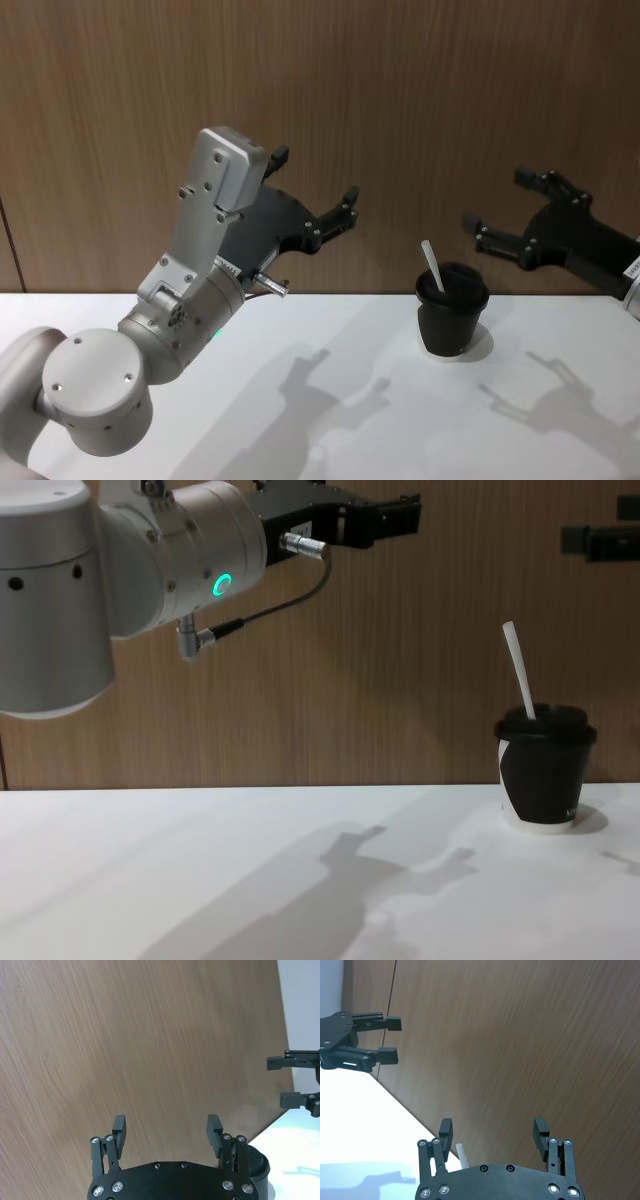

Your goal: Pick up the straw with one hand, pass it to the other hand, and insert it into the cup.

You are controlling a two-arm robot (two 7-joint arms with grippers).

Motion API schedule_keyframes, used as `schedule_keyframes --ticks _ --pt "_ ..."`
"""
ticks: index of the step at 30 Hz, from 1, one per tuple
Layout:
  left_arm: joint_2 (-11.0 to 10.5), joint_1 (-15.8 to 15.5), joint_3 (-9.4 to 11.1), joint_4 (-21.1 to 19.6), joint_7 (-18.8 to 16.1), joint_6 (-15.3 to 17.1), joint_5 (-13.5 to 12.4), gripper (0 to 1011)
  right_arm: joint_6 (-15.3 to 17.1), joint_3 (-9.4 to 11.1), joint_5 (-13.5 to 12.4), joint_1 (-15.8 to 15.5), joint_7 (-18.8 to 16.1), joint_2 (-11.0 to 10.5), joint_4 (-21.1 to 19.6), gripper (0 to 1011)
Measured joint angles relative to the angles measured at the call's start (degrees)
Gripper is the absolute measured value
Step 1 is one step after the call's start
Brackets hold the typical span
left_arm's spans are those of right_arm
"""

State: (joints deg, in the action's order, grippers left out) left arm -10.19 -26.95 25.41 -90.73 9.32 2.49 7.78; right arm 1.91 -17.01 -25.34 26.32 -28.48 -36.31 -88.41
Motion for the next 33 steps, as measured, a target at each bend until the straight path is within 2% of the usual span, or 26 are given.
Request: schedule_keyframes --ticks 33 --pt "0.95 0.05 -0.15 0.47 -1.77 -0.21 -1.11 1003 -0.77 0.19 0.47 -0.60 -0.39 -0.16 -0.57 1001"
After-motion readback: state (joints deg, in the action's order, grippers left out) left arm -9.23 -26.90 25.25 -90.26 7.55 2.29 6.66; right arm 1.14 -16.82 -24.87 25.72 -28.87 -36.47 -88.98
